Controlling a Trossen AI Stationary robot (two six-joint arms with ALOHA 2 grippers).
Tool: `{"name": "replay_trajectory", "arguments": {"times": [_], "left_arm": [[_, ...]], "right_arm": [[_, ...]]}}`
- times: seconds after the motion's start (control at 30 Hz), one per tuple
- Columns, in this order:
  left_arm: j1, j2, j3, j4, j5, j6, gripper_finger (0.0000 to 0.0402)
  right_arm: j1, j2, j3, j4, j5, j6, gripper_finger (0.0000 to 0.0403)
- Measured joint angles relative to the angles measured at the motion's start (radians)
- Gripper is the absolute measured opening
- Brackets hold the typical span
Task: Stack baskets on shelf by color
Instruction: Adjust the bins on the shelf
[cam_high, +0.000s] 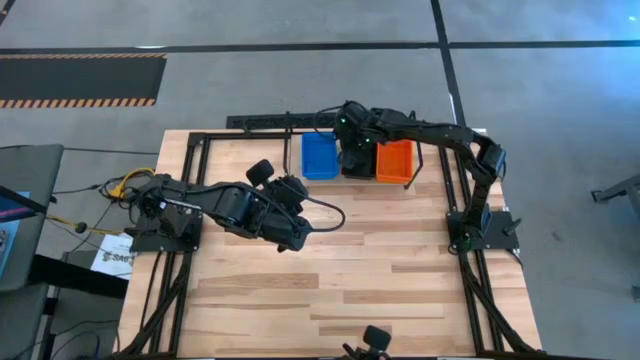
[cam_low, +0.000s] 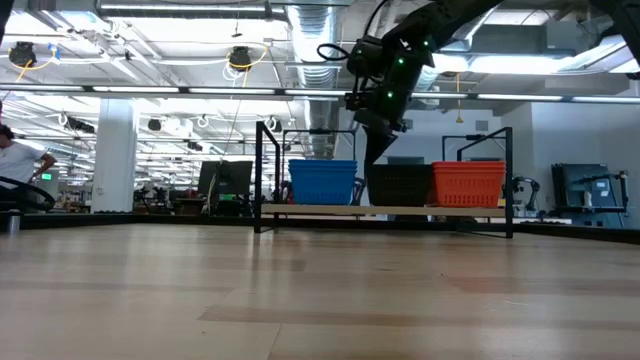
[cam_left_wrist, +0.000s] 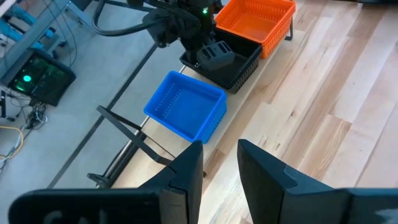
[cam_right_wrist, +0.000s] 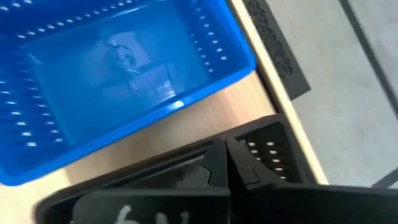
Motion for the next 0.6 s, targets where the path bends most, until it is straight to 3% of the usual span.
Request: {"name": "replay_trajectory", "arguments": {"times": [0.6], "left_arm": [[0.0, 0.0, 0.0, 0.0, 0.002, 0.006, 0.0089]], "right_arm": [[-0.003, 0.001, -0.176, 0.077, -0.003, 0.079, 0.0001]]}}
